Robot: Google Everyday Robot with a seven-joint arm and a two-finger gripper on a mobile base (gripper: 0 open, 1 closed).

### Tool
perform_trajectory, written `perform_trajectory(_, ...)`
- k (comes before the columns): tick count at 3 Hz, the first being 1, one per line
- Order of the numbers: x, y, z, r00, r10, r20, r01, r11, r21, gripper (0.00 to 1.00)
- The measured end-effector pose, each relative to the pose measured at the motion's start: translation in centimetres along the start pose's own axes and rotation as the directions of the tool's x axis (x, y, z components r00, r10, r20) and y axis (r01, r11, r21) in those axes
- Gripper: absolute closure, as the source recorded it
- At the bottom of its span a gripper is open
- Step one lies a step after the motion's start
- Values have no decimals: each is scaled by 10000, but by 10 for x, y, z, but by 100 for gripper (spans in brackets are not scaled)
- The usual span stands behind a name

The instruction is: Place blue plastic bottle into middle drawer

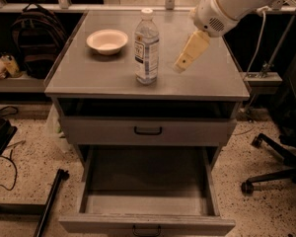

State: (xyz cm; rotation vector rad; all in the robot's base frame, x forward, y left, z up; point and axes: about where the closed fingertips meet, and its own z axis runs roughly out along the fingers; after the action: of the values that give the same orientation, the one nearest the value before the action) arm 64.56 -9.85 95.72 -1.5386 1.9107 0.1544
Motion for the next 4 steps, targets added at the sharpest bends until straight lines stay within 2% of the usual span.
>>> perform_trajectory(2, -28, -8, 37, 9943, 293, 1022, -261, 9992, -318, 0)
perform_trajectory(4, -59, -1, 70, 9817, 348, 1873, -191, 9962, -851, 0)
